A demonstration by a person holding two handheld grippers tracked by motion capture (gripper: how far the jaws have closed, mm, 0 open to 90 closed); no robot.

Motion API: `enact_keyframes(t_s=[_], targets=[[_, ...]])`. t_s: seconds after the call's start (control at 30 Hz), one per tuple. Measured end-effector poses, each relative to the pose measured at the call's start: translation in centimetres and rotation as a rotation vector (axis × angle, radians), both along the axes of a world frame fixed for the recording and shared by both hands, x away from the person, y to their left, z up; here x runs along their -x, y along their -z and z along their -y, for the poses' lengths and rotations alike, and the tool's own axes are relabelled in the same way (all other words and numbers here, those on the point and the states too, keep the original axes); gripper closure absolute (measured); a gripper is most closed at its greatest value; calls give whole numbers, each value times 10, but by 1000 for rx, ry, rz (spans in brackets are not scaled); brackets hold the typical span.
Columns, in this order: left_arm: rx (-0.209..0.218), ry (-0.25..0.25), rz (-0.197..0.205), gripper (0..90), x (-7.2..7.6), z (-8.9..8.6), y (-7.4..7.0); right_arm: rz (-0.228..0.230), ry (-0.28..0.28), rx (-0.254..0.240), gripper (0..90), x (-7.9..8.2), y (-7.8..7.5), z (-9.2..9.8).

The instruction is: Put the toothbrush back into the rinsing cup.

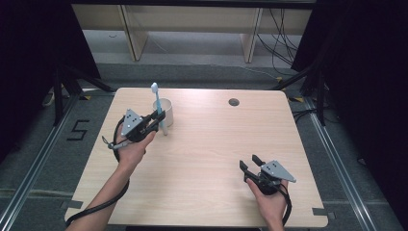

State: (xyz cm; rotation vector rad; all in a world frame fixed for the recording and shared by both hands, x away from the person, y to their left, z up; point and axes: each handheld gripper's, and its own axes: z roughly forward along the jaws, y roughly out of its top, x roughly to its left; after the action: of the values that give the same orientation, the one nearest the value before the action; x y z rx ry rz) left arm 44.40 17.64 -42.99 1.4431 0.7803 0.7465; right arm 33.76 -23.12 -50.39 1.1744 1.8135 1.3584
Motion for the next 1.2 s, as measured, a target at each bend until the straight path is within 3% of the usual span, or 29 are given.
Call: enact_keyframes(t_s=[0.3, 0.47, 0.5, 0.63, 0.67, 0.77, 0.97, 1.2], targets=[[12, -14, 8, 784, -10, -1, -2, -23, -5, -14, 445, 1, 1, -2], [18, -22, 15, 784, -15, 0, -3, 1, -7, 17, 445, 0, 1, -1], [17, -24, 16, 784, -16, 1, -3, 3, -18, 5, 445, -1, 1, -1], [21, -25, 14, 784, -20, 2, -3, -21, -9, -1, 444, 1, 1, -3], [21, -26, 13, 784, -21, 2, -3, -46, 0, -26, 445, 3, 0, -5], [19, -32, 12, 784, -23, 2, -3, 5, -6, 16, 445, 0, -1, -2], [19, -41, 17, 784, -28, 2, -2, -9, -9, 2, 444, 0, -1, -3], [17, -53, 16, 784, -33, 2, 1, -12, -5, 21, 444, 1, -2, -3]])
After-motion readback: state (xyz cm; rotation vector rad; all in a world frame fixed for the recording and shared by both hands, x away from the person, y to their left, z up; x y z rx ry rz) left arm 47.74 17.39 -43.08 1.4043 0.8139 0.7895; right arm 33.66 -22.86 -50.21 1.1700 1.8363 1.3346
